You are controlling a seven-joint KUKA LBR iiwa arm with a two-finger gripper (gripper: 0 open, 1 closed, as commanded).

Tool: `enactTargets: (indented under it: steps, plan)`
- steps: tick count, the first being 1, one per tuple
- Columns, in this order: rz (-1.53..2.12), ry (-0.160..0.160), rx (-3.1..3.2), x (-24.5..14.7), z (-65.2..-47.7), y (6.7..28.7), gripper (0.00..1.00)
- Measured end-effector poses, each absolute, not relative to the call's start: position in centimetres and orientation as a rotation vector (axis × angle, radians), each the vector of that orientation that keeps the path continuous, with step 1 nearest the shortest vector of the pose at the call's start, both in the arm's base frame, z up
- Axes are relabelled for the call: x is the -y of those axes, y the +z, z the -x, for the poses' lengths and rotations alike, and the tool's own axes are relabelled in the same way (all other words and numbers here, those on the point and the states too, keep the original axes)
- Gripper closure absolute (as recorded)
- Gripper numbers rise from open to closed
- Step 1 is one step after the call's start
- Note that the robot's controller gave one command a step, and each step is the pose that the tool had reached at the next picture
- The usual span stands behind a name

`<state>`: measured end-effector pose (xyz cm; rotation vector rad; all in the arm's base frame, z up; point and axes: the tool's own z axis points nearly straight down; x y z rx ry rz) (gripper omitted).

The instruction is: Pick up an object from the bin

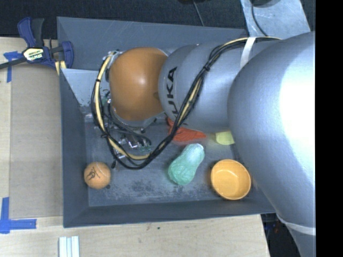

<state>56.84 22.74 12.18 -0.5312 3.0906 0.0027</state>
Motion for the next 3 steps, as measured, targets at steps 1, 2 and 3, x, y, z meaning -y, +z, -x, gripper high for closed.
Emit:
enactTargets:
  steps: [1, 2, 3]
  plan:
    - [1.154, 0.006, -2.929, -24.4, -50.7, 10.0, 0.0]
    - [0.813, 0.001, -3.03, -24.5, -52.0, 7.0, 0.0]
    - [1.769, 0.007, -2.606, -24.2, -49.2, 7.0, 1.0]
